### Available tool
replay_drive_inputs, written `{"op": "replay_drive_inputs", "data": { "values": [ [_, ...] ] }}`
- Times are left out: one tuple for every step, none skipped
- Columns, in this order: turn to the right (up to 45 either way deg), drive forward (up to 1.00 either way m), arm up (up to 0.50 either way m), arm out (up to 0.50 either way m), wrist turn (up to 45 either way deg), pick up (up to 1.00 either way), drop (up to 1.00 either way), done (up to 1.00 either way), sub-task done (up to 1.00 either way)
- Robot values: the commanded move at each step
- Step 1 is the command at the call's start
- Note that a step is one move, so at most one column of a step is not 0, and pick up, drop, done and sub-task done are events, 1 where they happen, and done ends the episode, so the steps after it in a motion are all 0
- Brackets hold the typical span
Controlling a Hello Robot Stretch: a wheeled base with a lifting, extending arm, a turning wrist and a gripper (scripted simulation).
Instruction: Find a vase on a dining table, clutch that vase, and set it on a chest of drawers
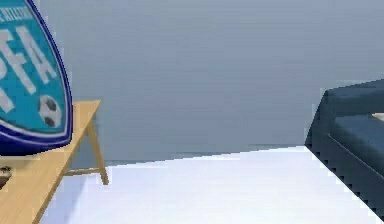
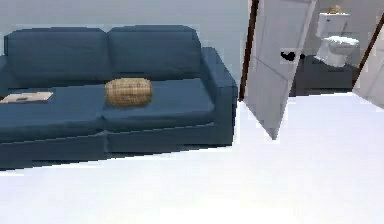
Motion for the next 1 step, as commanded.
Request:
{"op": "replay_drive_inputs", "data": {
  "values": [
    [-45.0,0.0,0.0,0.0,0.0,0.0,0.0,0.0,0.0]
  ]
}}
